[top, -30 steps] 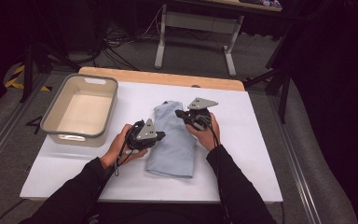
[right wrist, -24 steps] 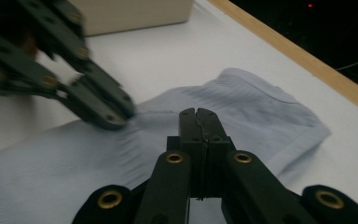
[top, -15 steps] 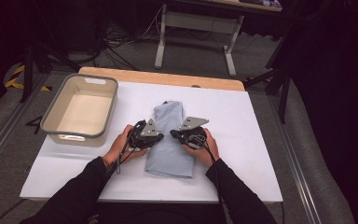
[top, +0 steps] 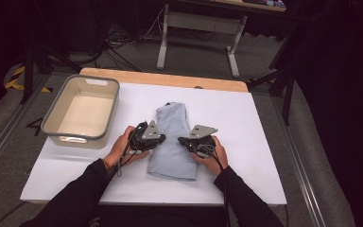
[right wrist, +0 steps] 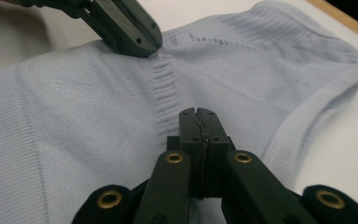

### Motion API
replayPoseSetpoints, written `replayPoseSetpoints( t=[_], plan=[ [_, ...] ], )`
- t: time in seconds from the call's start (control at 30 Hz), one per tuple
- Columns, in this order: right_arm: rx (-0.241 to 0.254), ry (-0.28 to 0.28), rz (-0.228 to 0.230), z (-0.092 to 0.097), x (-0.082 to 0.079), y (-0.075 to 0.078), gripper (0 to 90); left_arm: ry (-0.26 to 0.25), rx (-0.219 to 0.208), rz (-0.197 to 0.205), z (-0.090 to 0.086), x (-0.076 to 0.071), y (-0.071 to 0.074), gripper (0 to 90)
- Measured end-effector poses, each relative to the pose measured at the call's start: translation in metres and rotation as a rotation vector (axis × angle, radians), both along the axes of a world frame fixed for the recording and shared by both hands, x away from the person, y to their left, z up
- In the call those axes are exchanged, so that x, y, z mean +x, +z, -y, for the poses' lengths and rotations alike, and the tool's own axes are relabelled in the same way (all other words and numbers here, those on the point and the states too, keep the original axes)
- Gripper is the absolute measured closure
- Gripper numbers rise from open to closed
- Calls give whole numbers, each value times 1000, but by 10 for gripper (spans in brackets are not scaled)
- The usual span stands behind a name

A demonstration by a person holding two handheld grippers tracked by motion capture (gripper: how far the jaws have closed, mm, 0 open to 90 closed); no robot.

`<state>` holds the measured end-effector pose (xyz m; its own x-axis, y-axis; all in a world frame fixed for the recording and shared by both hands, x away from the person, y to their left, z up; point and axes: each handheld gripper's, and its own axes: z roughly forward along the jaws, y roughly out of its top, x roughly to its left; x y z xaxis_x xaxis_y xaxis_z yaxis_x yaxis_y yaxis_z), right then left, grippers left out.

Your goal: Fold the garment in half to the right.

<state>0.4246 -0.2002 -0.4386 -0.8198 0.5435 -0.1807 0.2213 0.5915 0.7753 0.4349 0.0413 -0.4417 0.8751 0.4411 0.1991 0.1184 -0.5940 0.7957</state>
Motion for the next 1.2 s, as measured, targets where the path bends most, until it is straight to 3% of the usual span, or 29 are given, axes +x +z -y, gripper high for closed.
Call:
replayPoseSetpoints(
  t=[0.07,0.17,0.3,0.43,0.5,0.57,0.8,0.93,1.07,1.2],
  plan=[
    [14,-12,17,4,-1,4,900,-6,-36,-7,-1,2,3,833],
    [26,-33,36,7,-2,6,899,-8,-40,3,4,4,5,830],
    [15,-43,31,6,-2,3,900,-10,-2,-2,11,11,2,845],
    [2,-50,15,9,-2,-4,900,14,25,-26,9,21,-5,856],
    [-5,-58,8,12,-2,-6,900,16,18,-44,8,24,-8,856],
    [0,-65,-4,16,-3,-10,900,20,41,-40,8,25,-9,854],
    [-6,-82,4,29,-10,-13,900,28,34,-39,6,27,-9,848],
    [10,-95,-7,37,-12,-9,900,46,-23,-29,1,25,-1,849],
    [69,-117,-2,44,-12,2,900,21,-37,-35,-3,16,7,837],
    [72,-103,21,43,-19,7,887,-20,-37,-13,-9,-1,13,822]
  ],
)
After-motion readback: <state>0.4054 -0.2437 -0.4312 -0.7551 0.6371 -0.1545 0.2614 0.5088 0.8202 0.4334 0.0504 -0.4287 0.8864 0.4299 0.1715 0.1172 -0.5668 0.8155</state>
